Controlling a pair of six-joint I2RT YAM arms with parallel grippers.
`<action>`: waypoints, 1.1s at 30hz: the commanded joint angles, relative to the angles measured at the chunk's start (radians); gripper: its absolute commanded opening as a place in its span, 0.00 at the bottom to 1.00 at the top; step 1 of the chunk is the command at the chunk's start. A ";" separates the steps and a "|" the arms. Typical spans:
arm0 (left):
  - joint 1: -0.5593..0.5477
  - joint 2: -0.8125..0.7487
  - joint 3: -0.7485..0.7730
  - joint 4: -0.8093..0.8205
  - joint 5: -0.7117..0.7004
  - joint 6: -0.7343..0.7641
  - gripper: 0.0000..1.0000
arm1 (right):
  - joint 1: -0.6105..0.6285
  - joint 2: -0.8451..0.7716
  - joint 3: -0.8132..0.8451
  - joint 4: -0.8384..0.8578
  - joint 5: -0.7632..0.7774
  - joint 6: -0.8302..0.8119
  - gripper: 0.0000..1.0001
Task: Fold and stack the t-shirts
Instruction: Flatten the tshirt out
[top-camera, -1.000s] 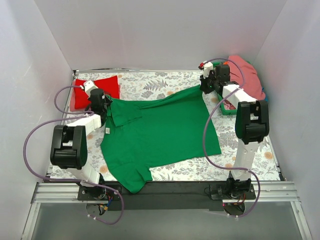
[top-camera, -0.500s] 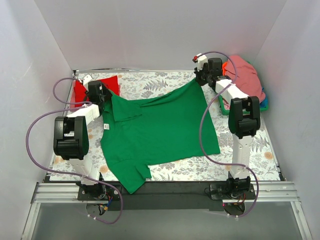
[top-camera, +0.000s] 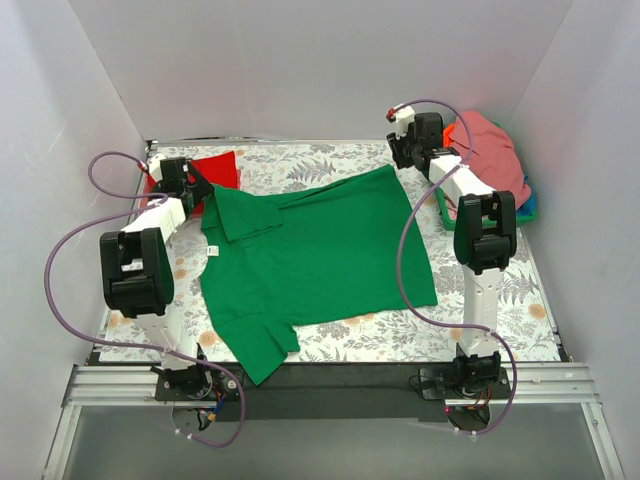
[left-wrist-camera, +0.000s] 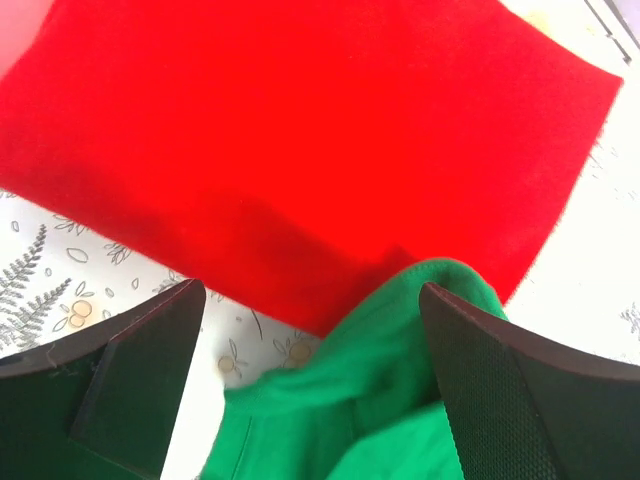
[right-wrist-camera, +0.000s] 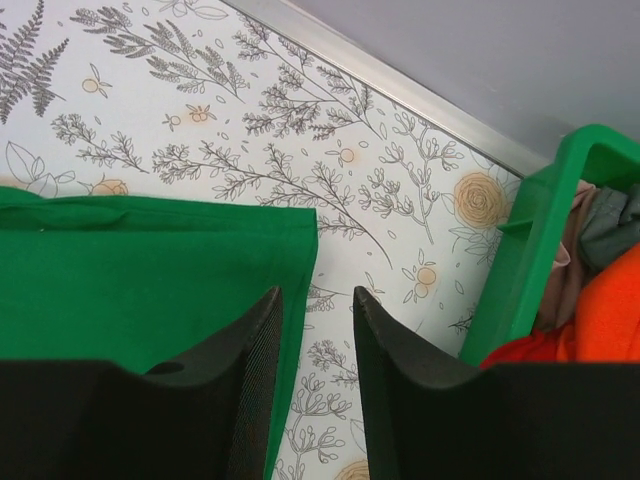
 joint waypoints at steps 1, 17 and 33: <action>0.007 -0.095 0.026 -0.051 0.040 0.043 0.88 | 0.002 -0.048 0.023 -0.026 0.000 -0.018 0.41; -0.002 -0.426 -0.256 -0.192 0.677 0.113 0.82 | 0.003 -0.500 -0.664 -0.548 -0.543 -0.532 0.45; -0.556 -0.439 -0.405 -0.428 0.538 -0.106 0.63 | 0.005 -0.628 -1.015 -0.462 -0.255 -0.610 0.36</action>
